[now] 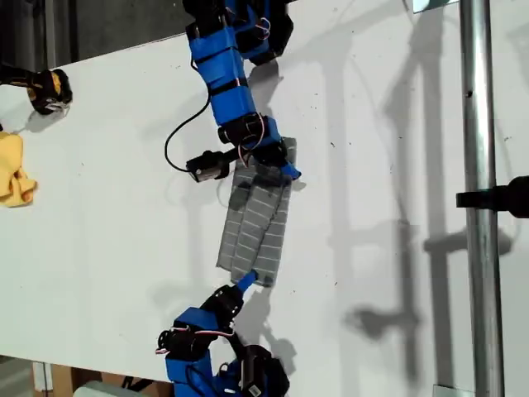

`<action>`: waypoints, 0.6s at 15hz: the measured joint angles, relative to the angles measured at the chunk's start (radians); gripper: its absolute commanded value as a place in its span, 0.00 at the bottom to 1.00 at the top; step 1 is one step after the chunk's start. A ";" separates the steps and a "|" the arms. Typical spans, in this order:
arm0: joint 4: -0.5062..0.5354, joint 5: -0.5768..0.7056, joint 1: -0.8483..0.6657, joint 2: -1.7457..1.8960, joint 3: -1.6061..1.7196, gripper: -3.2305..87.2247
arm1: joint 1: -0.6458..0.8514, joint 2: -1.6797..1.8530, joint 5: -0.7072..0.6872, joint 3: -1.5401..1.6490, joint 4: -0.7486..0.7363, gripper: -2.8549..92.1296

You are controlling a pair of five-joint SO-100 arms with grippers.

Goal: Grasp corners of a towel and fold twice.

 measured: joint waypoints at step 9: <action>0.002 -0.002 0.000 0.041 0.048 0.30 | 0.015 -0.153 0.003 -0.005 -0.054 0.37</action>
